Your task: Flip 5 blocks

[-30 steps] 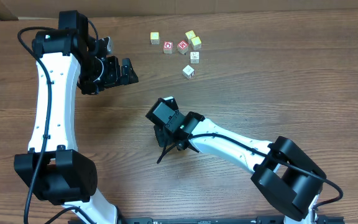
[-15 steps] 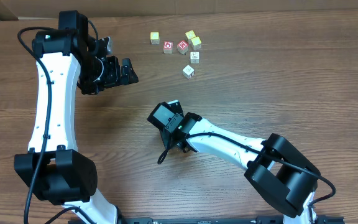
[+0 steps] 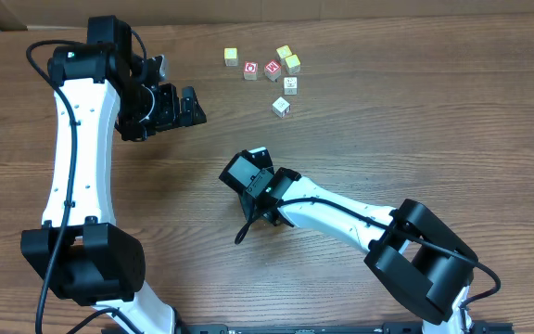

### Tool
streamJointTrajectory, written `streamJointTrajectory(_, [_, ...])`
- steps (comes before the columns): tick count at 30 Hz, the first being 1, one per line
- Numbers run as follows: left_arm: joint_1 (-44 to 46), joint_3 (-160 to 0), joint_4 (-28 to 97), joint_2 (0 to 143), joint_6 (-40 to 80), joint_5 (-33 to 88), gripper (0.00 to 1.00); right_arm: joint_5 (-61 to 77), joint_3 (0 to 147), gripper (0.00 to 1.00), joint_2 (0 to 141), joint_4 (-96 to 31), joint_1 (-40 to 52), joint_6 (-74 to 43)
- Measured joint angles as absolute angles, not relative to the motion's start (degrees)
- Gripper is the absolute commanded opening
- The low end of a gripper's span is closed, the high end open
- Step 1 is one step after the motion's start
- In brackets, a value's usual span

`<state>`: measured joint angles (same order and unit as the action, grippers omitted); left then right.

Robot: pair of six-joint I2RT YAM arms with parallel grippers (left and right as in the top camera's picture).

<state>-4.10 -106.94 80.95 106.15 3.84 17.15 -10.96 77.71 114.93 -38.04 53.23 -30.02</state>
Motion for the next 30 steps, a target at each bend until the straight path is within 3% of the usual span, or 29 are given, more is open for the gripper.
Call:
streamJointTrajectory(11, [-4.10,-106.94,80.95,106.15,3.84,17.15,1.00,-13.85,77.71,0.04,114.93,-41.30,53.23,-30.00])
streamJointTrajectory(30, [-4.10,-106.94,80.95,106.15,3.84,17.15,0.99,-15.05,77.71,0.04,114.93,-34.94,52.58,-29.98])
